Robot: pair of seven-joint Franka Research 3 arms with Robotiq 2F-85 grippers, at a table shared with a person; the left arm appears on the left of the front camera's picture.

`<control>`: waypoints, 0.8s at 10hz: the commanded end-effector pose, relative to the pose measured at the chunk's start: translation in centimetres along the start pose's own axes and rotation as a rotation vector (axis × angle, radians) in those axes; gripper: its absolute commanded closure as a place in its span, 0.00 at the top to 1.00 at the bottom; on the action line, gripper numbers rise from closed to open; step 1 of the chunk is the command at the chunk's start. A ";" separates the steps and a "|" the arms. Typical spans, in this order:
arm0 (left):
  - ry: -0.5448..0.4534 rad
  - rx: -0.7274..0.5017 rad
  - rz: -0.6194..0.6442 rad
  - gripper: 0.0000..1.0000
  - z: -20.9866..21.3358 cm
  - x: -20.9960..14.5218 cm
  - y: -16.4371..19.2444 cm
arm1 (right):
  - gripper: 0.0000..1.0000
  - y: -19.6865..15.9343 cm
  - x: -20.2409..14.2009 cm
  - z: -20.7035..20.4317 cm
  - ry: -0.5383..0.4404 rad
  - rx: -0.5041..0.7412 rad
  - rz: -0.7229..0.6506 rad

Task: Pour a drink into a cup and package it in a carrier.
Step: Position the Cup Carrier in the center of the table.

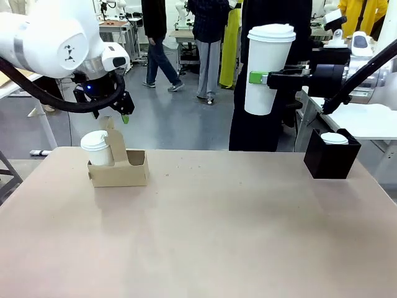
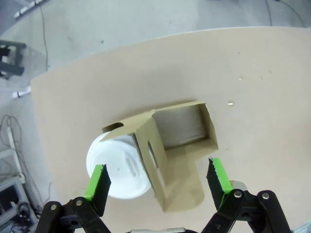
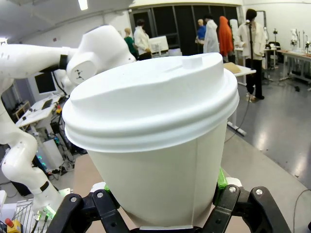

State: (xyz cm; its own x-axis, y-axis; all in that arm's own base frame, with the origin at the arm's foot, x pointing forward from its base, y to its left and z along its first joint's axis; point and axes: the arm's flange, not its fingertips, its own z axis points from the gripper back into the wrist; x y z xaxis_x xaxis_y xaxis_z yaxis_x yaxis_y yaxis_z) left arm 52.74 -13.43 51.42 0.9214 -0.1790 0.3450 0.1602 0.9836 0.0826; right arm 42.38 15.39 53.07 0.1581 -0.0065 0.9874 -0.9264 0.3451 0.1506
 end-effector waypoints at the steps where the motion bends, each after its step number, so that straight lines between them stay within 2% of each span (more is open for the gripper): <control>1: 0.033 0.025 0.060 1.00 -0.3 1.1 0.2 | 0.81 0.2 0.2 -0.3 -0.017 -0.018 0.017; 2: 0.049 0.032 0.091 0.41 -0.8 1.1 0.6 | 0.81 0.2 0.2 -0.3 -0.017 -0.018 0.017; 3: 0.062 0.039 0.093 0.41 -1.1 1.1 0.8 | 0.81 0.2 0.2 -0.3 -0.017 -0.018 0.017; 4: 0.065 0.039 0.103 0.00 -1.2 1.0 0.8 | 0.81 0.2 0.2 -0.3 -0.017 -0.018 0.017; 5: 0.068 0.036 0.106 0.35 -1.0 1.0 0.3 | 0.81 0.2 0.2 -0.3 -0.017 -0.018 0.017; 6: 0.078 0.032 0.115 0.00 -1.1 0.7 0.2 | 0.81 0.2 0.2 -0.3 -0.017 -0.018 0.017; 8: 0.091 0.034 0.130 0.00 -1.3 0.7 0.2 | 0.81 0.2 0.2 -0.3 -0.017 -0.018 0.017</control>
State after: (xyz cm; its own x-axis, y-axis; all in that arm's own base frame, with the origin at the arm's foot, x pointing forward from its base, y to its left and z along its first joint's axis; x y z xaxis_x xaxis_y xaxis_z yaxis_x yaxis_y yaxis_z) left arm 53.85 -13.08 50.18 0.9585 -0.0747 0.2753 0.0604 0.9964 0.0601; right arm 42.38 15.39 53.07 0.1581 -0.0064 0.9874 -0.9264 0.3453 0.1505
